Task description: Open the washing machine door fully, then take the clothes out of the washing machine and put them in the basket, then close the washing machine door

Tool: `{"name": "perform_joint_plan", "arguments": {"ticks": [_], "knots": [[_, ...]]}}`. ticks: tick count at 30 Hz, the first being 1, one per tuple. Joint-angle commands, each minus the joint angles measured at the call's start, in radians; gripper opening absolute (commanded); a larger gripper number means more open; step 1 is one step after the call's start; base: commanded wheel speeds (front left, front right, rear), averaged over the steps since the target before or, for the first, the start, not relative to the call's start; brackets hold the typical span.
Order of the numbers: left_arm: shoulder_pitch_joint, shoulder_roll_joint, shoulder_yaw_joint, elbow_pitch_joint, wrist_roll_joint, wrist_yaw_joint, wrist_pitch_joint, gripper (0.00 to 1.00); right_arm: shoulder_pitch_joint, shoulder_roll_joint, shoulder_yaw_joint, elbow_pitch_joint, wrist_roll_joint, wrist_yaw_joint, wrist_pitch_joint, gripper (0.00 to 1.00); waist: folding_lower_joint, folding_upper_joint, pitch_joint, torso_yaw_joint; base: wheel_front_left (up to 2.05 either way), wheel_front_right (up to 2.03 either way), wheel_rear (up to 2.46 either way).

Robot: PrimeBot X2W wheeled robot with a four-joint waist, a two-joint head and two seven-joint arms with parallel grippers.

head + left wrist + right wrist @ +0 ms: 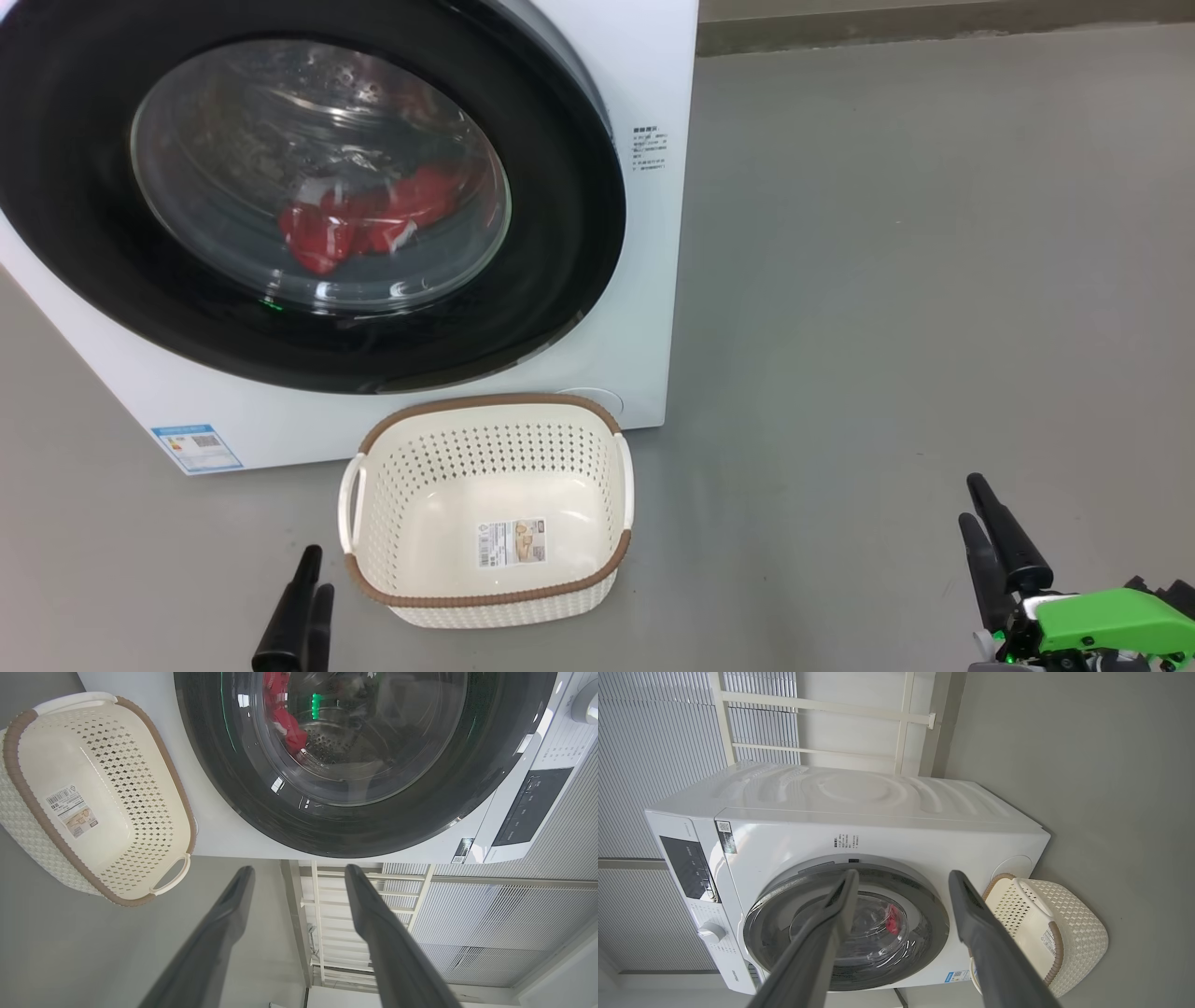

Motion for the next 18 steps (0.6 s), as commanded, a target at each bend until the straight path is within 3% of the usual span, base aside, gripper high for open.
{"name": "perform_joint_plan", "arguments": {"ticks": [1, 18], "knots": [[-0.036, 0.014, 0.003, -0.033, 0.008, -0.002, -0.006, 1.00, -0.042, -0.015, 0.007, -0.030, -0.016, 0.000, -0.008, 1.00, -0.0001, 0.0000, 0.000, 0.000, 0.00, 0.00, 0.00], [-0.051, 0.027, -0.012, -0.052, 0.170, -0.003, -0.056, 1.00, -0.064, -0.032, 0.052, -0.026, -0.185, 0.000, -0.060, 1.00, -0.0001, 0.0000, 0.001, -0.003, 0.00, 0.00, 0.00]]}}
